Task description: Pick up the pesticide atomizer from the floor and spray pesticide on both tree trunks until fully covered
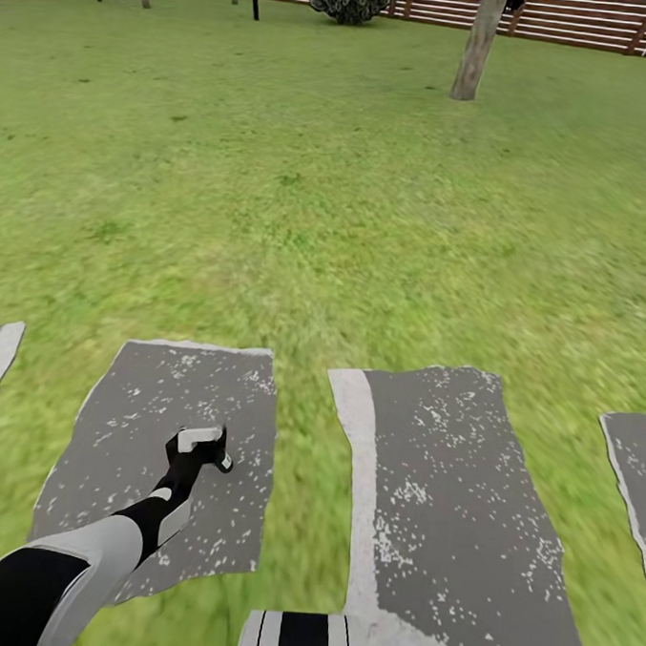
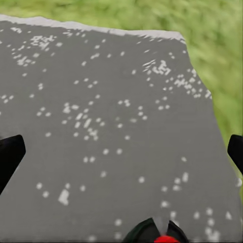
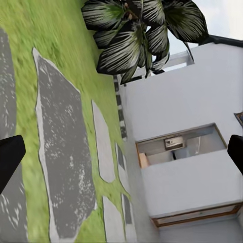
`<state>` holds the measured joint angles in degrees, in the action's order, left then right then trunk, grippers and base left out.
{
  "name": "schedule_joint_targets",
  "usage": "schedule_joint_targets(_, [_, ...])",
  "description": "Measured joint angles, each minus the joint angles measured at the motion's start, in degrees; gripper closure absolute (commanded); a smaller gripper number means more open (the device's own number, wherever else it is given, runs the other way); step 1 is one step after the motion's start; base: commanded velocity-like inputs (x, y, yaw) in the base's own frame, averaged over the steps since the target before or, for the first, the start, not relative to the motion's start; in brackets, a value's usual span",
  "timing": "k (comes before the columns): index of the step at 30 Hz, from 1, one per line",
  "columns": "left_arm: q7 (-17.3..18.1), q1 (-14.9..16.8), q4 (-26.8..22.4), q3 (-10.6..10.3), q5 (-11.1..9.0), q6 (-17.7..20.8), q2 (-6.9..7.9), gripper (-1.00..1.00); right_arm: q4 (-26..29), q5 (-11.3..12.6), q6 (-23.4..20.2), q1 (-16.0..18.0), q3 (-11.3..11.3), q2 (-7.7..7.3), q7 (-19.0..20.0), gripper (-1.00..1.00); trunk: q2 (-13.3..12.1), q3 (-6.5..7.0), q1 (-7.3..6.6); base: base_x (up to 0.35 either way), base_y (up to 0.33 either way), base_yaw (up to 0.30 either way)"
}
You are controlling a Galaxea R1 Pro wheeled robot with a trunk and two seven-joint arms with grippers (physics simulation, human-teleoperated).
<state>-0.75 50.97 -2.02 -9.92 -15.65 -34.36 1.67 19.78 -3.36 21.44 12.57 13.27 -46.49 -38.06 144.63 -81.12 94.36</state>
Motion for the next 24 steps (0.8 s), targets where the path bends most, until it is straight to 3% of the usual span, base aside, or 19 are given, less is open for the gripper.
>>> schedule_joint_targets(8, [0.0, 0.0, 0.0, -0.1, 0.0, -0.1, -0.08, -1.0, 0.0, 0.0, 0.0, 0.0, 0.0, 0.0, 0.1, -1.0, 0.1, -1.33, 0.15, 0.0, 0.0, 0.0])
schedule_joint_targets(22, [0.0, 0.0, 0.0, -0.1, 0.0, -0.2, -0.13, -1.0, 0.0, 0.0, 0.0, 0.0, -0.1, 0.0, 0.1, -1.0, 0.1, -2.0, 0.23, 0.0, 0.0, 0.0])
schedule_joint_targets(24, [0.0, 0.0, 0.0, -0.1, 0.0, -2.2, -0.17, -1.0, 0.0, 0.0, 0.0, 0.0, -0.1, 0.0, 0.1, -1.0, 0.1, -2.0, 0.23, 0.0, 0.0, 0.0])
